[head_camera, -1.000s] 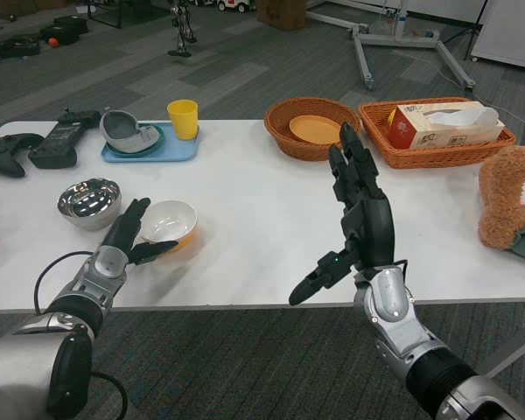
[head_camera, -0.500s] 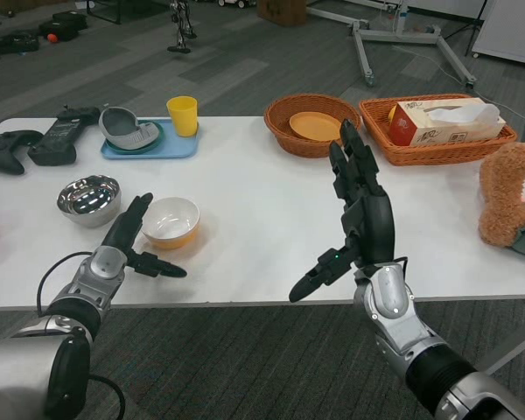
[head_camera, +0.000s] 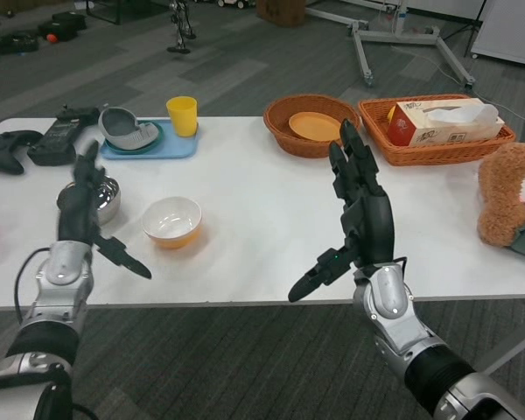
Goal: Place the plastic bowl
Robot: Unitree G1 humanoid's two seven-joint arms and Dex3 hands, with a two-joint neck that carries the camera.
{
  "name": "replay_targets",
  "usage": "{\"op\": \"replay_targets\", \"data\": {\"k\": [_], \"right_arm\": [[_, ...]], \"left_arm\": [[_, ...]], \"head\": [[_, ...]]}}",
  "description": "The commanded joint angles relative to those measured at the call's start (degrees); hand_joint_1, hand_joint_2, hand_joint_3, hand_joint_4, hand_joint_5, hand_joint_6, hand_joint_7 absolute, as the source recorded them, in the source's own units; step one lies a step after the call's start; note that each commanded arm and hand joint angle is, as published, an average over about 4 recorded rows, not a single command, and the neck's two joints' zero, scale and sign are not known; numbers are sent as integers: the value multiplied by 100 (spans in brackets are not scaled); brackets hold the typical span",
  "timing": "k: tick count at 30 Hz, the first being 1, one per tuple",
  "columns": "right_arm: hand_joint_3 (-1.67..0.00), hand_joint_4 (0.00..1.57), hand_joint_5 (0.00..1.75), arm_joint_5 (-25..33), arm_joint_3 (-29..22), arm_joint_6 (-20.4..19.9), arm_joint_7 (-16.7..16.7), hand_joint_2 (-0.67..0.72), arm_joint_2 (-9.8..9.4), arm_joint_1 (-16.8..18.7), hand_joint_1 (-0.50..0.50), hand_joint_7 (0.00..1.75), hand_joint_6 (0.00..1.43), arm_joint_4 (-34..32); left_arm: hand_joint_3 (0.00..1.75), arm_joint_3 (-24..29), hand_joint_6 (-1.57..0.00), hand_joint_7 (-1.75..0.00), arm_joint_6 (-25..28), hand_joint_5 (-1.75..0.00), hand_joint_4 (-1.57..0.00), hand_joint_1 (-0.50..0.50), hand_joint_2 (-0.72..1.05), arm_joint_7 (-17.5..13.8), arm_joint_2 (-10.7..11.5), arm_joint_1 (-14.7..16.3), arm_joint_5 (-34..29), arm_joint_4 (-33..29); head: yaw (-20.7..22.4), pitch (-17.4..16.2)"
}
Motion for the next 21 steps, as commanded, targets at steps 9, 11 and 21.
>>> {"op": "replay_targets", "data": {"k": [9,11,21], "right_arm": [[0,0,0,-1,-203,-24,5,47,-5,28,-45,0,0,-30],[0,0,0,-5,-264,-24,5,47,-5,28,-44,0,0,-57],[0,0,0,70,-563,-54,5,47,-49,41,-46,0,0,-188]], "left_arm": [[0,62,0,-14,9,-10,0,-46,-72,-137,-111,581,-1681,-2542],[0,0,0,-14,14,-10,0,-46,-72,-185,-98,590,-1892,-2771],[0,-343,0,-14,18,-10,0,-46,-72,-251,-41,621,-2349,-3136]], "head": [[-12,717],[-43,871],[-129,1098]]}}
